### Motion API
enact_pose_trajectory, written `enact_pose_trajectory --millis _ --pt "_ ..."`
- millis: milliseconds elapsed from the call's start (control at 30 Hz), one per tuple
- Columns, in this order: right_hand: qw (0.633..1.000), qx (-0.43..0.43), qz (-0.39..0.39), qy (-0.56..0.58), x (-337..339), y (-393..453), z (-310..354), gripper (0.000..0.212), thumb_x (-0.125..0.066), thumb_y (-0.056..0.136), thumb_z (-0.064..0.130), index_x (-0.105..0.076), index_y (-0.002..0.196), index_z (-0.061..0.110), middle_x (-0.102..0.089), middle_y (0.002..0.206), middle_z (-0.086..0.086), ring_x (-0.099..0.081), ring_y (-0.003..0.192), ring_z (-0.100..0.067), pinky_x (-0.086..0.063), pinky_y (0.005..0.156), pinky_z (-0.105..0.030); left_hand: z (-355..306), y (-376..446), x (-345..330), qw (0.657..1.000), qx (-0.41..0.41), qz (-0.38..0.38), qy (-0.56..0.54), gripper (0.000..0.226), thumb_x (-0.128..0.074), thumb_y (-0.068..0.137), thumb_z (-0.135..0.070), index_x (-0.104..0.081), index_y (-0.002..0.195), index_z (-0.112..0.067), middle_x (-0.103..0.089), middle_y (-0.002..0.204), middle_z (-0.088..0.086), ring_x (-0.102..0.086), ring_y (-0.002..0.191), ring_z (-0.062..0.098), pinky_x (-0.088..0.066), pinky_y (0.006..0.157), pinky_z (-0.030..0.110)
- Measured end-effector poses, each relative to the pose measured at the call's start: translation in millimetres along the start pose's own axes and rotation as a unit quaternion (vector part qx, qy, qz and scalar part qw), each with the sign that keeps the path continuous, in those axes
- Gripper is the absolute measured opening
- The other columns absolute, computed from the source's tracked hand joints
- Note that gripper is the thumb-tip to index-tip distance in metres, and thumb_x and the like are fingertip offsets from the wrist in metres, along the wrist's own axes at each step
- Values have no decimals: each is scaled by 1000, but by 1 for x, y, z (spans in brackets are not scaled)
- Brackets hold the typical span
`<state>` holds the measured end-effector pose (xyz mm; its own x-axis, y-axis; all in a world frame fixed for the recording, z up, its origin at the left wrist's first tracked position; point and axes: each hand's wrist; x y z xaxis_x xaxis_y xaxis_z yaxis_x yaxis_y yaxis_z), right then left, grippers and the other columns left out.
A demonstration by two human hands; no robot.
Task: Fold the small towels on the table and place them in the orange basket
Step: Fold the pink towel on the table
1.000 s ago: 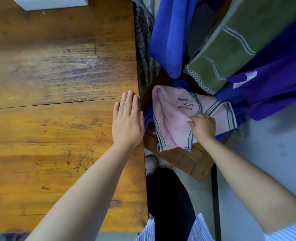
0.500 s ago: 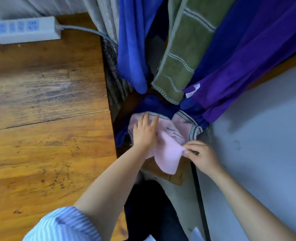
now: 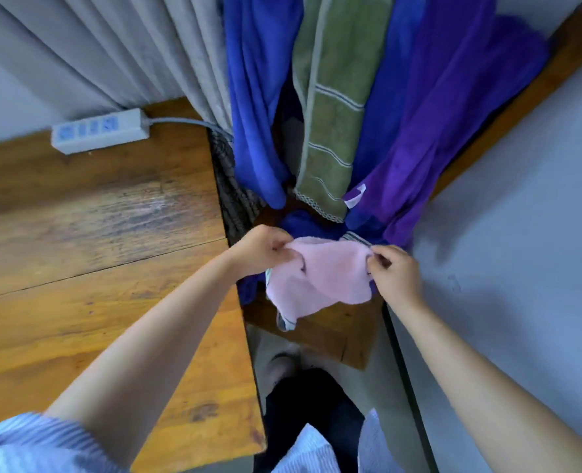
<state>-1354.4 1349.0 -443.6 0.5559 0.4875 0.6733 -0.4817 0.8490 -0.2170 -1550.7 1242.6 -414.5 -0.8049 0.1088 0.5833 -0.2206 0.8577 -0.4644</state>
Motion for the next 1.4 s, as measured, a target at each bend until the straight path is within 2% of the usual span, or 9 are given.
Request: enact_pose_trajectory --millis 167,333,467,767,900,1033,1167,1267,1400 --pt "988 132 -28 74 3 4 100 17 -54 86 -3 -68 94 -7 -65 91 -25 -56 81 -31 -28 60 -17 -18 -68 86 953 21 -179 -245 17 -66 83 -19 -68 66 -17 -62 58 -9 -52 54 1 -41 53 14" --pt "952 273 -21 138 -6 -20 225 18 -54 83 4 -66 79 -8 -63 76 -23 -50 68 -24 -37 59 -10 -33 -165 159 864 -29 -401 -303 14 -60 77 -28 -64 67 -18 -59 52 -13 -50 53 0 -40 52 14" --pt "915 364 -16 173 -26 -59 318 19 -54 78 6 -69 81 -5 -65 78 -16 -51 72 -17 -32 58 -13 -19 -247 199 782 -63 -534 -314 21 -58 91 -11 -64 70 -15 -63 52 -14 -54 54 -1 -45 53 13" --pt "858 474 3 197 -117 -173 442 17 -54 77 3 -70 75 -2 -65 70 -16 -53 67 -18 -34 60 -20 54 -399 241 644 -61 -690 -326 31 -57 90 -15 -55 60 -16 -50 51 -7 -43 50 4 -36 48 19" --pt "841 517 -22 159 -162 -219 484 13 -59 77 -3 -71 77 -5 -68 73 -22 -52 68 -17 -29 57 -11 105 -470 261 672 -15 -696 -254 37 -56 92 -14 -52 56 -19 -48 37 -16 -39 40 -5 -32 43 12" --pt "862 498 5 94 -198 -235 490 14 -60 81 -3 -72 85 -3 -68 83 -22 -60 78 -32 -35 66 -21 162 -499 253 716 48 -657 -232 36 -55 91 -9 -50 57 -18 -48 56 0 -41 55 10 -33 54 25" --pt "883 467 38 19 -218 -239 475 18 -56 83 -1 -72 92 -2 -68 90 -21 -59 87 -34 -35 70 -23 210 -503 223 797 135 -564 -170 34 -56 91 -14 -51 58 -19 -45 57 -4 -43 50 1 -31 51 16" --pt "886 456 75 -38 -225 -235 467 19 -54 81 -4 -72 88 -2 -68 89 -20 -56 92 -33 -32 72 -20 238 -499 202 863 182 -459 -107 20 -56 91 -16 -64 77 -4 -51 67 5 -45 69 15 -30 54 15" --pt "885 437 124 -99 -239 -226 474 21 -52 79 -4 -72 83 0 -68 88 -17 -49 89 -27 -28 71 -21 258 -493 192 897 200 -388 -76 24 -54 92 -21 -59 75 -4 -52 73 9 -45 72 19 -30 54 20"
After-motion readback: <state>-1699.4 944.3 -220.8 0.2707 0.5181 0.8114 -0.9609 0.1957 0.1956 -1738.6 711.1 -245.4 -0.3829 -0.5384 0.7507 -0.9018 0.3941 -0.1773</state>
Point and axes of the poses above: each hand's wrist, its own y-axis towards the middle knuckle, its own x-axis out of the back of the hand, z = x × y
